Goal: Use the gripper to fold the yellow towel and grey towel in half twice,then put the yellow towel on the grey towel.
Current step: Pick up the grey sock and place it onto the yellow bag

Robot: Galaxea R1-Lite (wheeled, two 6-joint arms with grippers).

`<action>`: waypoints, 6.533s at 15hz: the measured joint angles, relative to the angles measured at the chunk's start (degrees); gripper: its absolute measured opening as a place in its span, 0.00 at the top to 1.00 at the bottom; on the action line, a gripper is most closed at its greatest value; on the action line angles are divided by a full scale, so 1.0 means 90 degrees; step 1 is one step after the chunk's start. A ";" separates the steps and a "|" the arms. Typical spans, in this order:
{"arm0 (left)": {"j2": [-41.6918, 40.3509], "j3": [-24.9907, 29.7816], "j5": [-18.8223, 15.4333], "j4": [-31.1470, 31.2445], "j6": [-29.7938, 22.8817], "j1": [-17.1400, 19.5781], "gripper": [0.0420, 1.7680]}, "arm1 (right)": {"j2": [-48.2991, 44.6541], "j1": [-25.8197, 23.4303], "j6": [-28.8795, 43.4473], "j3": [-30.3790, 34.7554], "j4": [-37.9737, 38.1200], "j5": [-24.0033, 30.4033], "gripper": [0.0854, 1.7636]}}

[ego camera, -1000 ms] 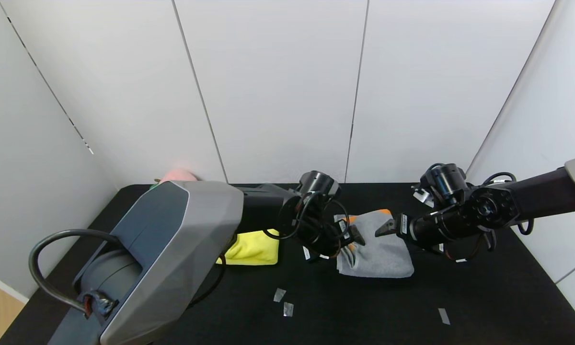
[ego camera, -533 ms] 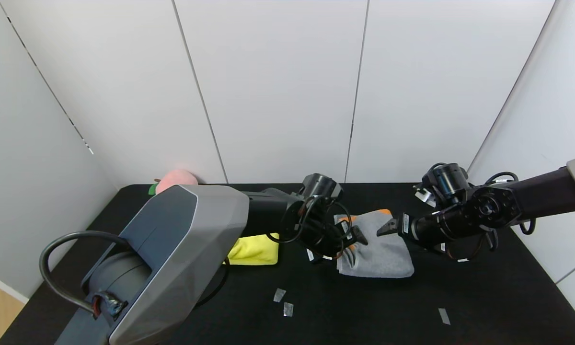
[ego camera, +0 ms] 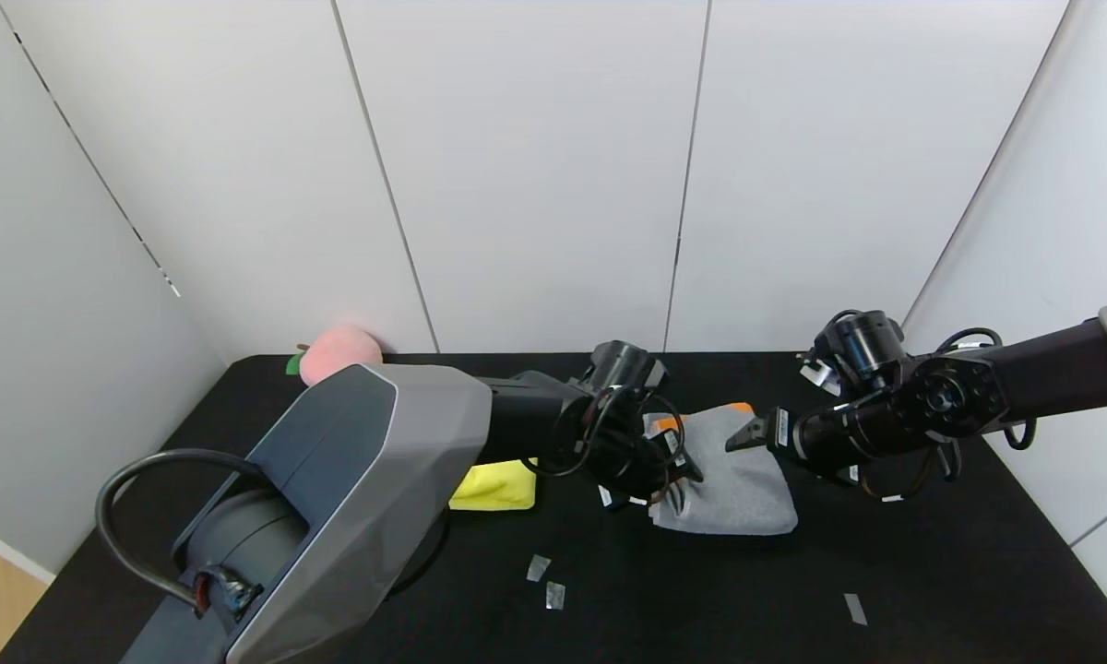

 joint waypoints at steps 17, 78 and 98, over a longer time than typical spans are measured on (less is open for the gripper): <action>0.0018 0.0000 0.0039 0.0069 0.0007 -0.0003 0.95 | 0.0245 0.0180 0.0169 -0.0070 -0.0009 -0.0020 0.14; -0.3232 0.1592 0.0691 0.1697 0.4635 0.2977 0.95 | 0.1838 0.3170 -0.0332 -0.3863 -0.1100 -0.0899 0.97; -0.3067 0.2511 0.0735 0.1570 0.4638 0.3194 0.34 | 0.2397 0.3225 -0.0776 -0.3808 -0.0642 -0.1285 0.35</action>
